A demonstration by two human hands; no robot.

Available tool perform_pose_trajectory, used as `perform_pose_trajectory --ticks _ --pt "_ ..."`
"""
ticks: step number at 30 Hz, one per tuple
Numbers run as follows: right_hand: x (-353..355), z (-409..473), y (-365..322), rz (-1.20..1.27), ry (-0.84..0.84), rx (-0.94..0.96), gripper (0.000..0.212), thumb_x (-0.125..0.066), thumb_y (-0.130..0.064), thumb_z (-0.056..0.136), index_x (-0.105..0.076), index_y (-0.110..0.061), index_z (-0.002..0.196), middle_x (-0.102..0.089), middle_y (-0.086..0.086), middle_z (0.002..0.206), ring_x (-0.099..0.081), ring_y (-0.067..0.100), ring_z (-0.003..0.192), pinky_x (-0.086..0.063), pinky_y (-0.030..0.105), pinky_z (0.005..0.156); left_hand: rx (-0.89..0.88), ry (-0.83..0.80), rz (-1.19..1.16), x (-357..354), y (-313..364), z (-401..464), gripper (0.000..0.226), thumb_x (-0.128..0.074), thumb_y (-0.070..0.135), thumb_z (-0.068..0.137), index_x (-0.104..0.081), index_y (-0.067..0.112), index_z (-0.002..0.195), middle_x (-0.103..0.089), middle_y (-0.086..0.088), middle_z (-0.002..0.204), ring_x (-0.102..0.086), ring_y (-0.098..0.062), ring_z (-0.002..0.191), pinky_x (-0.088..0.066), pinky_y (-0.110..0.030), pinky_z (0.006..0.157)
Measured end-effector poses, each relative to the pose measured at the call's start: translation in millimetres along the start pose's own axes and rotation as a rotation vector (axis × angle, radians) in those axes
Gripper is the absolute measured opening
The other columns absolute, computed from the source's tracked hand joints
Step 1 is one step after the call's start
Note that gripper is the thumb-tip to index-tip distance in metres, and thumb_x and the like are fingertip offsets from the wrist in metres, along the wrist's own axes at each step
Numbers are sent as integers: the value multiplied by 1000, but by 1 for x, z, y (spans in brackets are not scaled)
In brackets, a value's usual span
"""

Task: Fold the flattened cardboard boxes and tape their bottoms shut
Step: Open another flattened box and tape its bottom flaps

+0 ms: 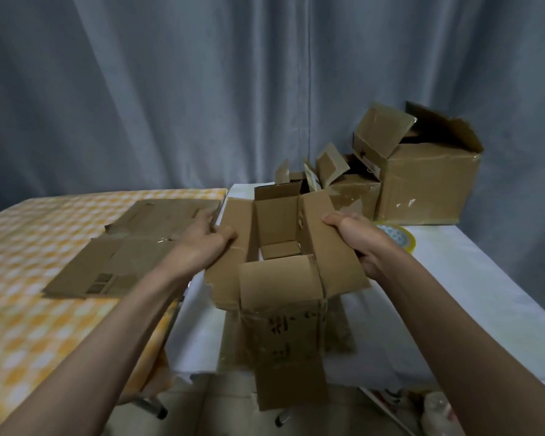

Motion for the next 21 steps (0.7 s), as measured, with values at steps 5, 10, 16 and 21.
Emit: perform_pose_trajectory --ticks 5,10,16,21 --pt "3 2 -10 -73 -50 54 23 -48 -22 104 -63 -6 112 -63 9 79 -61 16 59 -49 20 44 -491 -29 262 -9 39 17 77 -50 9 95 -13 26 159 -12 13 164 -8 6 144 -9 -22 121" --pt "9 2 -11 -167 -58 53 29 -48 -22 103 -63 -4 121 -65 11 83 -63 17 62 -50 19 47 -534 -179 229 -24 48 31 68 -34 23 95 -13 36 158 -28 20 159 -22 1 146 -18 -26 119" --pt "7 1 -13 -186 -46 55 23 -48 -26 104 -65 -12 111 -65 9 82 -63 13 53 -44 15 39 -471 -100 262 -14 46 35 68 -38 38 95 -15 31 159 -39 18 149 -27 -4 140 -20 -26 113" --pt "8 0 -16 -184 4 79 24 -50 -24 103 -60 -20 82 -57 4 71 -56 8 40 -39 12 33 -414 -238 261 -19 35 28 72 -35 68 89 -24 41 155 -41 24 150 -27 -1 143 -18 -29 118"
Point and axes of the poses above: each hand's wrist, its own z-axis towards the middle knuckle, its own x-axis out of the back of the hand, y = z × x, the point moved 8 cm from there along z, towards the middle knuckle
